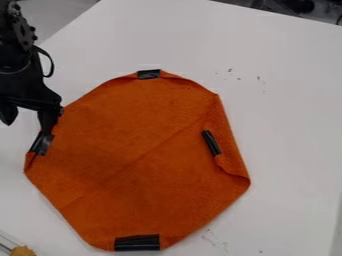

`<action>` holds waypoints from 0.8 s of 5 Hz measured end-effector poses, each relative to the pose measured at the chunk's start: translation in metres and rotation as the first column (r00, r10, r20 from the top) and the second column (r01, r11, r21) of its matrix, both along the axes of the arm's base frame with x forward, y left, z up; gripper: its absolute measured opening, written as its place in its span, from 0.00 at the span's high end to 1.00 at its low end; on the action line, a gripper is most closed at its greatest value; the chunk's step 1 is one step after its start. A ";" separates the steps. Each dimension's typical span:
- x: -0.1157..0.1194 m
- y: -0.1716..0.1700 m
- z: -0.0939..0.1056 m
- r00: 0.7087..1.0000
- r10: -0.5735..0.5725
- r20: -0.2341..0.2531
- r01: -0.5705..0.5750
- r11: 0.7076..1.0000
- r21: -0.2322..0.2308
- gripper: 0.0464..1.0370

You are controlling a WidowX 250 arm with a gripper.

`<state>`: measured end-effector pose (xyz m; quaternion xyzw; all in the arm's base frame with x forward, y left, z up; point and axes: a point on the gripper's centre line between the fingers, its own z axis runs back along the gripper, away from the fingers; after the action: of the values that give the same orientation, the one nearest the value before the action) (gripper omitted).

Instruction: Fold the cloth from bottom right to top left

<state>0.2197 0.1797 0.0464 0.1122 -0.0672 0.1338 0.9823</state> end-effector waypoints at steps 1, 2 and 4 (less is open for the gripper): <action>-0.002 -0.002 -0.006 1.000 0.005 -0.020 -0.005 1.000 -0.015 0.04; 0.006 -0.023 -0.006 0.998 -0.022 -0.050 0.022 1.000 -0.017 0.04; 0.033 -0.098 0.012 0.995 -0.068 -0.073 0.064 0.997 -0.049 0.04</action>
<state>0.2523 0.0813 0.0582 0.0916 -0.0309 0.0986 0.9904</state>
